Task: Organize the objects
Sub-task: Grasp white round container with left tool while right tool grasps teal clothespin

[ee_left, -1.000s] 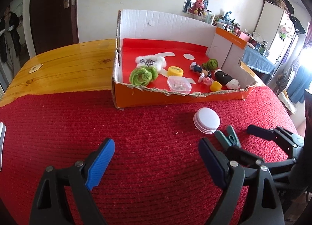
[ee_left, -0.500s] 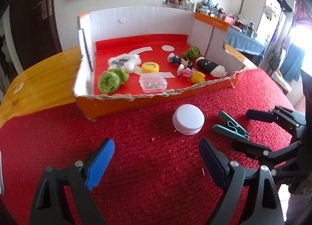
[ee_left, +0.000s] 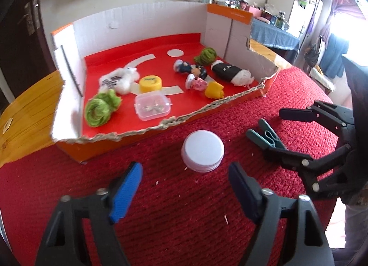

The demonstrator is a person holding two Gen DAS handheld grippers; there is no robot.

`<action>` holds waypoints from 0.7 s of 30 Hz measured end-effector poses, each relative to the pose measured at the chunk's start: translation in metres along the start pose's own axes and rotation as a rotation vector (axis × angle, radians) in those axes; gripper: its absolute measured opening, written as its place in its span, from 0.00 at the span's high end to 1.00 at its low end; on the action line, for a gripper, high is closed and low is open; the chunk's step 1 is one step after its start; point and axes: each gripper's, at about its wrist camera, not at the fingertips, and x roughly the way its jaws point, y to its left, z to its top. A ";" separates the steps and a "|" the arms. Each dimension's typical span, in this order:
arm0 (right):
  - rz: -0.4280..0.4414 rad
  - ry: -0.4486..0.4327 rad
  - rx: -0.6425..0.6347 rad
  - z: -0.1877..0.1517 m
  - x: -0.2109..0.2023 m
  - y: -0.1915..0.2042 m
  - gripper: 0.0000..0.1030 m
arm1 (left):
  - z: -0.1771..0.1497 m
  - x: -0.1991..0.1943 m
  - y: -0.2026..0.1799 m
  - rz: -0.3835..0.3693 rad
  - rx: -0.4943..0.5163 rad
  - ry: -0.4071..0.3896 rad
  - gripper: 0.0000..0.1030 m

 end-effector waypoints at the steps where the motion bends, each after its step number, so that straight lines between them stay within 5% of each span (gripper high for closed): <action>1: 0.001 0.002 -0.015 0.000 0.000 0.002 0.26 | 0.001 0.001 -0.001 0.009 0.010 -0.002 0.28; 10: -0.005 -0.016 -0.004 0.000 0.001 0.014 0.41 | 0.005 0.007 -0.012 0.017 0.071 -0.023 0.38; 15: -0.005 -0.023 0.011 -0.001 0.000 0.020 0.57 | 0.005 0.006 -0.013 -0.020 0.067 -0.044 0.59; 21: 0.029 -0.039 0.026 -0.002 -0.001 0.024 0.76 | -0.001 -0.001 -0.012 -0.032 0.037 -0.064 0.59</action>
